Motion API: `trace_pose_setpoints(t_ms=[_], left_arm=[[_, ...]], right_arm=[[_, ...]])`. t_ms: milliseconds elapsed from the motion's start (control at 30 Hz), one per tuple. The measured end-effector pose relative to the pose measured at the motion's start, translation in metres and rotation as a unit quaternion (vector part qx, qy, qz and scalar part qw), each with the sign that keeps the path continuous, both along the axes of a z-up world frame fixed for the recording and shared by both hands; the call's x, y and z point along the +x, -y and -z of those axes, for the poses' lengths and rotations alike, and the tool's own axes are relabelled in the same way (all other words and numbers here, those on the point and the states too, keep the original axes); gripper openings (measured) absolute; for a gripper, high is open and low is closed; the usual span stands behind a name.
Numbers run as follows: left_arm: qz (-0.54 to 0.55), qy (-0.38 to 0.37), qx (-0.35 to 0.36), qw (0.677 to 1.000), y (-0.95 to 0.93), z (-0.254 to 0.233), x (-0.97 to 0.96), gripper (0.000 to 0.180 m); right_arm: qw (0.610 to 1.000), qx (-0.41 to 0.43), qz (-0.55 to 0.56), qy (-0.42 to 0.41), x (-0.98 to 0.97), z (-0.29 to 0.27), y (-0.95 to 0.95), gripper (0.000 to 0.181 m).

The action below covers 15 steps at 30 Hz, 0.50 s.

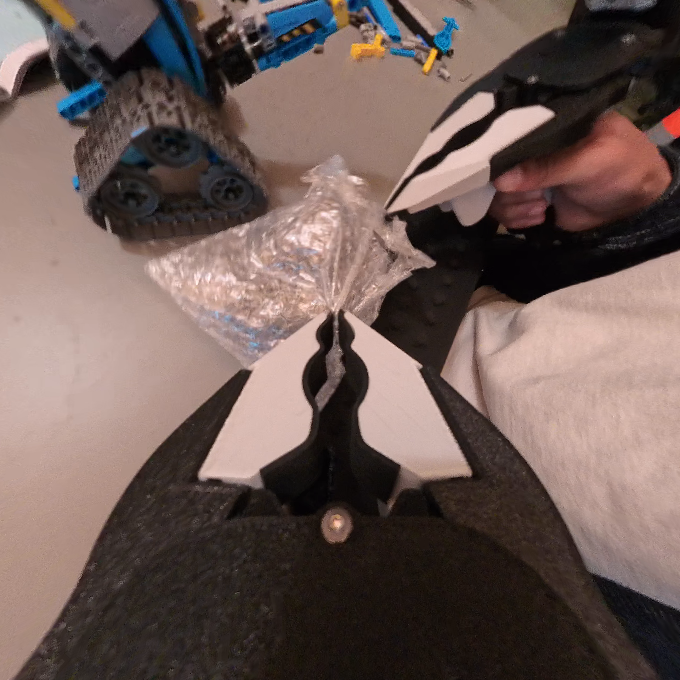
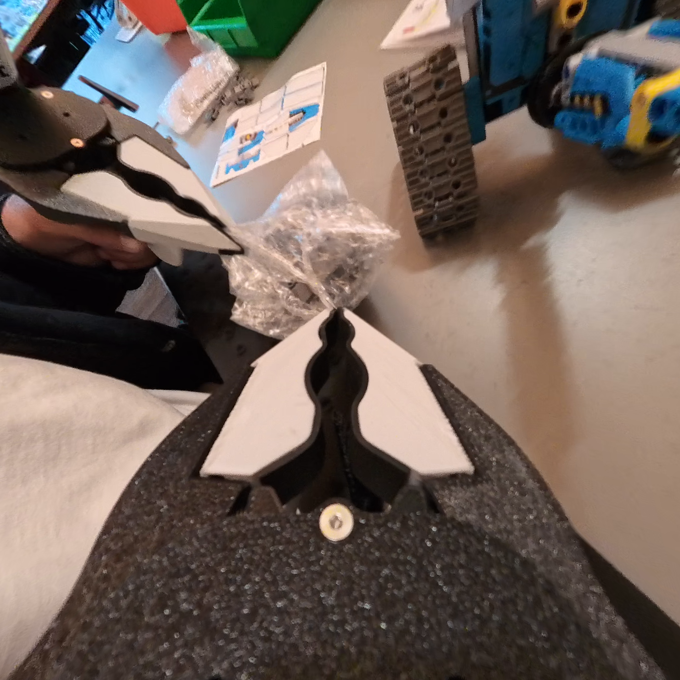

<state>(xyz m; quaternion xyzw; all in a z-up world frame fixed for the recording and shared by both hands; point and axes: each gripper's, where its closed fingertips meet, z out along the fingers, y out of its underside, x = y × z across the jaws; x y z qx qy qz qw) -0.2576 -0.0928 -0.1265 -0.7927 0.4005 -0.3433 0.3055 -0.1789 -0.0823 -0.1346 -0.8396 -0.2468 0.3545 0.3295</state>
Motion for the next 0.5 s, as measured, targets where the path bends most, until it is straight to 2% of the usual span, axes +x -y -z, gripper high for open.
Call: trace_pose_setpoints(t_ms=[67,133,267,367,500], left_arm=[[0.009,0.004,0.009,1.000,0.002,-0.006,0.006,0.000],[0.011,0.003,0.012,1.000,0.002,-0.008,0.008,0.000],[0.004,0.008,0.005,1.000,0.002,-0.007,0.012,0.000],[-0.015,0.004,-0.003,1.000,-0.001,-0.003,0.012,0.000],[-0.024,0.000,-0.004,1.000,0.000,-0.002,0.013,0.000]], right_arm=[[0.999,0.050,-0.019,-0.010,0.000,-0.020,-0.004,0.004],[0.996,0.077,-0.040,-0.021,-0.001,-0.036,-0.005,0.024],[0.995,0.014,-0.070,-0.064,-0.013,-0.037,-0.003,0.021],[0.997,-0.009,-0.071,-0.035,-0.013,-0.024,0.001,0.023],[0.999,-0.013,-0.047,0.011,0.001,-0.022,0.011,0.018]])
